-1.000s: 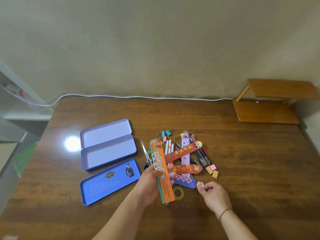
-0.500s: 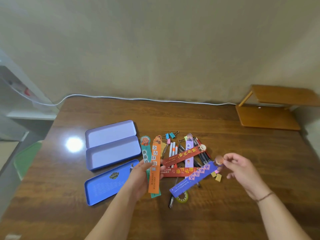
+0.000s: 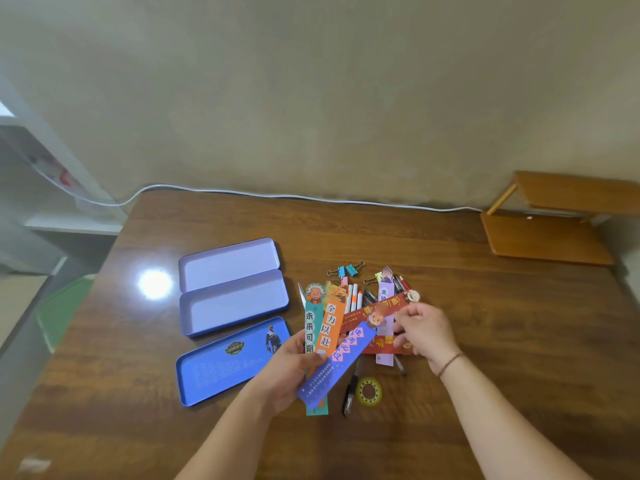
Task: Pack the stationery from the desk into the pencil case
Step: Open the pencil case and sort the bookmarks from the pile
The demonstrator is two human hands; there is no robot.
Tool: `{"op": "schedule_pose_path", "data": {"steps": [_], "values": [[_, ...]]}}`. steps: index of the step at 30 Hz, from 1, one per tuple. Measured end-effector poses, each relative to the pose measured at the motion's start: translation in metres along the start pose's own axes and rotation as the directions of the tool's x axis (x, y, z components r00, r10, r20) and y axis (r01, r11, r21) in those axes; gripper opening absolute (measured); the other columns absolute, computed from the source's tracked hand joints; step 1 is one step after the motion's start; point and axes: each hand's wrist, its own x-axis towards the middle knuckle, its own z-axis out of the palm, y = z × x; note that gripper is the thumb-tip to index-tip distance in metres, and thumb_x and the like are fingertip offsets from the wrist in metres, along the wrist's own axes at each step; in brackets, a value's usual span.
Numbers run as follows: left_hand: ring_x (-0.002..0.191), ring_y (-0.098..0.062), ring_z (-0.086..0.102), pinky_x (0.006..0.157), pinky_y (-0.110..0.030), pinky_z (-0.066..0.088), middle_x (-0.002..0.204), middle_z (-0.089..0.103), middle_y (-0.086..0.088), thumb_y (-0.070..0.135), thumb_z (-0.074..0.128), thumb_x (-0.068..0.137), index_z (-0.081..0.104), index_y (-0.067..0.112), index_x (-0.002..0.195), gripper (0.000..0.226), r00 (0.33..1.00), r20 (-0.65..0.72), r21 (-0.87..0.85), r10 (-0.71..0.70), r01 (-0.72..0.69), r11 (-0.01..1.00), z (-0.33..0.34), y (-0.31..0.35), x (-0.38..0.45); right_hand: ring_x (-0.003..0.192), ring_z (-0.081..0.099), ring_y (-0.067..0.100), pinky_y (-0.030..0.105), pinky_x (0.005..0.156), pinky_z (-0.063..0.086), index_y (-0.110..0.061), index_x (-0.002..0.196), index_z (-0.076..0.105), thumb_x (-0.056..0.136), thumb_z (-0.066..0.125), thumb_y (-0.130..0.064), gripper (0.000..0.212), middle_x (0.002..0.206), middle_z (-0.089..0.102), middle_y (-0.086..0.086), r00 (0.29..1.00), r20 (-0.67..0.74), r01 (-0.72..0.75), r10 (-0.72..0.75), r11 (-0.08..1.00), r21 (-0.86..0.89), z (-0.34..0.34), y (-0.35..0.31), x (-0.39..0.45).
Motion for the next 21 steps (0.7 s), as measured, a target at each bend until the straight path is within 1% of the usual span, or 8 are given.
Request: {"op": "schedule_pose_path", "data": {"steps": [3,7,9,11,14,17,19,21], "values": [[0.094,-0.017,0.073,0.069,-0.031,0.056,0.106,0.075,-0.005,0.008,0.064,0.092,0.059,0.017,0.116,0.026,1.000,-0.011,0.003,-0.017,0.017,1.000,-0.002,-0.004,0.000,0.050,0.063,0.017,0.022,0.037,0.035,-0.013,0.080,0.066,0.091,0.060,-0.021,0.015,0.072,0.072,0.007,0.997,-0.025,-0.075,0.076,0.997,0.013,0.000,0.018,0.003],[0.092,-0.019,0.073,0.068,-0.032,0.056,0.107,0.074,-0.006,0.009,0.061,0.094,0.058,0.017,0.119,0.027,1.000,-0.006,-0.043,-0.025,0.025,0.999,-0.005,-0.012,0.000,0.065,0.060,0.019,0.025,0.052,0.041,-0.022,0.081,0.064,0.086,0.063,-0.044,0.022,0.078,0.067,-0.002,0.972,-0.222,-0.126,0.076,0.967,-0.221,-0.004,0.047,0.005],[0.091,-0.019,0.072,0.070,-0.034,0.058,0.112,0.074,-0.008,0.009,0.060,0.093,0.058,0.016,0.122,0.029,1.000,0.021,-0.126,-0.018,0.021,0.992,-0.007,-0.014,-0.001,0.066,0.056,0.015,0.025,0.052,0.038,-0.025,0.082,0.062,0.083,0.064,-0.052,0.028,0.076,0.061,-0.006,0.969,-0.232,-0.151,0.082,0.943,-0.296,-0.005,0.056,0.005],[0.088,-0.019,0.072,0.071,-0.032,0.056,0.117,0.072,-0.008,0.014,0.066,0.088,0.065,0.015,0.119,0.031,0.997,0.071,-0.180,0.003,0.010,0.984,-0.006,-0.015,-0.002,0.069,0.058,0.018,0.025,0.053,0.038,-0.024,0.083,0.063,0.081,0.065,-0.055,0.031,0.078,0.061,-0.005,0.975,-0.199,-0.156,0.096,0.937,-0.312,-0.002,0.060,0.008],[0.079,-0.019,0.069,0.067,-0.030,0.056,0.111,0.073,-0.010,0.017,0.081,0.071,0.074,0.015,0.106,0.036,0.995,0.103,-0.119,0.007,0.006,0.993,-0.001,-0.016,-0.003,0.069,0.062,0.022,0.026,0.053,0.040,-0.020,0.078,0.067,0.080,0.066,-0.056,0.037,0.077,0.067,0.000,0.976,-0.173,-0.179,0.134,0.944,-0.278,0.000,0.063,0.009],[0.070,-0.021,0.071,0.058,-0.029,0.057,0.096,0.075,-0.016,0.015,0.088,0.059,0.070,0.008,0.104,0.049,0.999,0.035,-0.073,-0.036,0.038,0.997,0.000,-0.017,-0.002,0.058,0.058,0.023,0.027,0.052,0.042,-0.016,0.062,0.067,0.081,0.067,-0.051,0.040,0.063,0.065,0.001,0.979,-0.136,-0.175,0.152,0.969,-0.176,0.001,0.067,0.009],[0.066,-0.021,0.070,0.055,-0.029,0.056,0.094,0.074,-0.017,0.017,0.091,0.056,0.071,0.009,0.108,0.056,0.999,0.006,-0.074,-0.040,0.041,0.996,-0.002,-0.016,-0.003,0.056,0.054,0.020,0.028,0.055,0.044,-0.015,0.068,0.069,0.083,0.070,-0.040,0.029,0.066,0.065,0.001,0.979,-0.115,-0.177,0.166,0.980,-0.088,0.001,0.068,0.010],[0.065,-0.021,0.070,0.055,-0.029,0.056,0.090,0.074,-0.016,0.020,0.090,0.059,0.068,0.006,0.107,0.055,0.998,-0.043,-0.060,-0.044,0.041,0.997,-0.007,-0.013,-0.003,0.055,0.049,0.016,0.026,0.051,0.041,-0.013,0.076,0.069,0.085,0.071,-0.030,0.019,0.071,0.064,0.002,0.981,-0.083,-0.180,0.177,0.983,-0.025,-0.001,0.068,0.010]]}}
